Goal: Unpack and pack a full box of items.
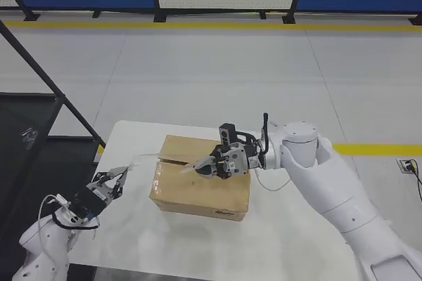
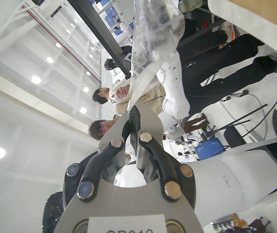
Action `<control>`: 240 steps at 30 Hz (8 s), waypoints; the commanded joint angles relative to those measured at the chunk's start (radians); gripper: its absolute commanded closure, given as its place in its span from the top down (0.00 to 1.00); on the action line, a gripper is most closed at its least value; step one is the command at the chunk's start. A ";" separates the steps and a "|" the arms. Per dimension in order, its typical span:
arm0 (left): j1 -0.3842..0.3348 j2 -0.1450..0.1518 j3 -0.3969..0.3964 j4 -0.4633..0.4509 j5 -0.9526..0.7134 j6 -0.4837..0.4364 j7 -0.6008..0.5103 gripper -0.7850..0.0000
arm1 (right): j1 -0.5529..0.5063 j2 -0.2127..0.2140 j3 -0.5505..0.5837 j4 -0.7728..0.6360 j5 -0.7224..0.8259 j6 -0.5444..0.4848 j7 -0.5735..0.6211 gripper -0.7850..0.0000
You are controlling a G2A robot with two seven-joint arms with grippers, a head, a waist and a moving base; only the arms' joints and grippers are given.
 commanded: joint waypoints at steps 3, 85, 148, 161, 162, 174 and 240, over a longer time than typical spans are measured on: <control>-0.031 0.013 0.013 0.044 0.029 -0.024 0.026 0.00 | 0.010 0.001 -0.043 0.012 0.176 0.071 -0.070 0.00; -0.351 0.106 0.341 0.501 -0.069 -0.133 0.037 0.76 | -0.024 0.042 -0.073 0.048 1.434 0.362 -1.140 0.00; -0.143 0.166 0.340 0.204 -0.231 0.049 -0.062 0.96 | -0.043 -0.025 0.048 0.109 1.400 0.362 -1.156 0.00; -0.220 0.161 0.360 0.248 -0.290 0.034 -0.070 1.00 | -0.073 -0.014 0.053 0.070 1.437 0.362 -1.184 0.00; -0.225 0.161 0.360 0.250 -0.294 0.031 -0.074 1.00 | -0.075 -0.011 0.053 0.066 1.441 0.362 -1.187 0.00; -0.248 0.164 0.391 0.248 -0.285 -0.024 -0.009 1.00 | -0.101 0.023 0.054 0.008 1.484 0.362 -1.223 0.00; -0.529 0.102 0.594 0.579 -0.354 0.026 -0.067 1.00 | -0.038 0.083 -0.080 0.048 1.578 0.362 -1.143 0.00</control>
